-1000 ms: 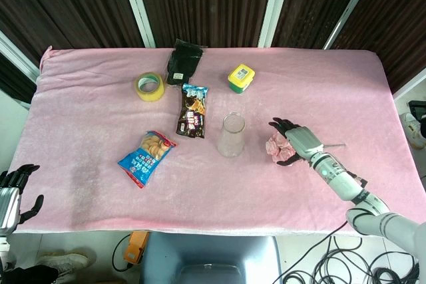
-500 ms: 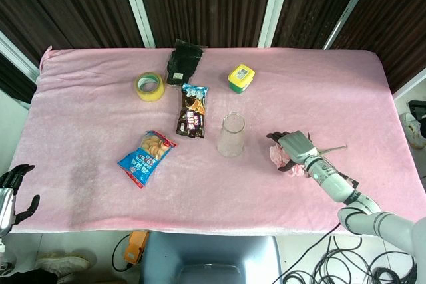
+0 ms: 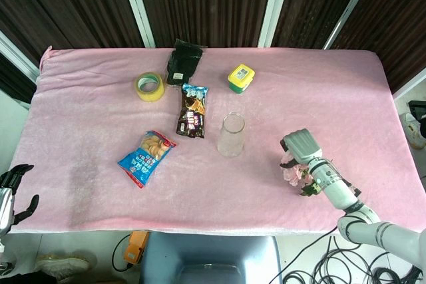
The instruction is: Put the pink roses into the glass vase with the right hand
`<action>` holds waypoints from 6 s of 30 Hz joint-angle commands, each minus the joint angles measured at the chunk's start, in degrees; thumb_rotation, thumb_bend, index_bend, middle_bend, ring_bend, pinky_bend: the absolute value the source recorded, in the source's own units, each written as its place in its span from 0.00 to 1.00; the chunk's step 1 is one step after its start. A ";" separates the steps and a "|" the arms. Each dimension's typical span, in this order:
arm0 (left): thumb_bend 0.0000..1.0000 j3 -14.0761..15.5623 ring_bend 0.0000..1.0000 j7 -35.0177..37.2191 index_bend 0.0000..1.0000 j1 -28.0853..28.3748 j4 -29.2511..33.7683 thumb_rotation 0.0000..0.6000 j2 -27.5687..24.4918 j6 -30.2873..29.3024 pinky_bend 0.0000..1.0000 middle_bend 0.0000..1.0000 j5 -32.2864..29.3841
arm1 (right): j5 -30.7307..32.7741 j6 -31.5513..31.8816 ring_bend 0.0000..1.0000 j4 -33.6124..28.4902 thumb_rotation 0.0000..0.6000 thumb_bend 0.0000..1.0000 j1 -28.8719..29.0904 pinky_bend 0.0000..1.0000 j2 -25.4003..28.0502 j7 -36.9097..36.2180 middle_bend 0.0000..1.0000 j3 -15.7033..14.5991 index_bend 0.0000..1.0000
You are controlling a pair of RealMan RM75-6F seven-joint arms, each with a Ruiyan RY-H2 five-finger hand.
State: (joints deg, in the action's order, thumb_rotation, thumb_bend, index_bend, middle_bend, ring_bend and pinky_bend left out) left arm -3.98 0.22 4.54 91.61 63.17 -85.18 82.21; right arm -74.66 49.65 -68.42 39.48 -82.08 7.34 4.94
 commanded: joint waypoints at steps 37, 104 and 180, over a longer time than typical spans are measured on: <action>0.35 0.27 0.23 2.20 0.22 -0.54 -0.05 1.00 -0.50 -1.04 0.44 0.20 1.43 | 21.38 40.25 0.76 -29.85 1.00 0.18 1.17 1.00 15.95 -9.23 0.76 41.36 0.91; 0.35 0.25 0.23 8.01 0.22 -1.39 -1.12 1.00 -1.86 -1.09 0.44 0.20 1.49 | 14.35 29.06 0.76 -14.96 1.00 0.21 13.41 1.00 -3.46 -21.07 0.76 32.66 0.91; 0.35 0.55 0.23 7.35 0.22 -1.00 -0.84 1.00 -1.97 -0.13 0.44 0.20 1.77 | -3.96 36.75 0.00 -17.49 1.00 0.08 -5.79 0.19 5.01 -25.15 0.00 16.99 0.00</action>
State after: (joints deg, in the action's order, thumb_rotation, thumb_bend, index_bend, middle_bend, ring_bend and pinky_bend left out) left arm -3.45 7.63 3.50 90.75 61.18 -85.37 83.96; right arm -77.79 83.71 -83.90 36.56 -79.41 -20.19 23.07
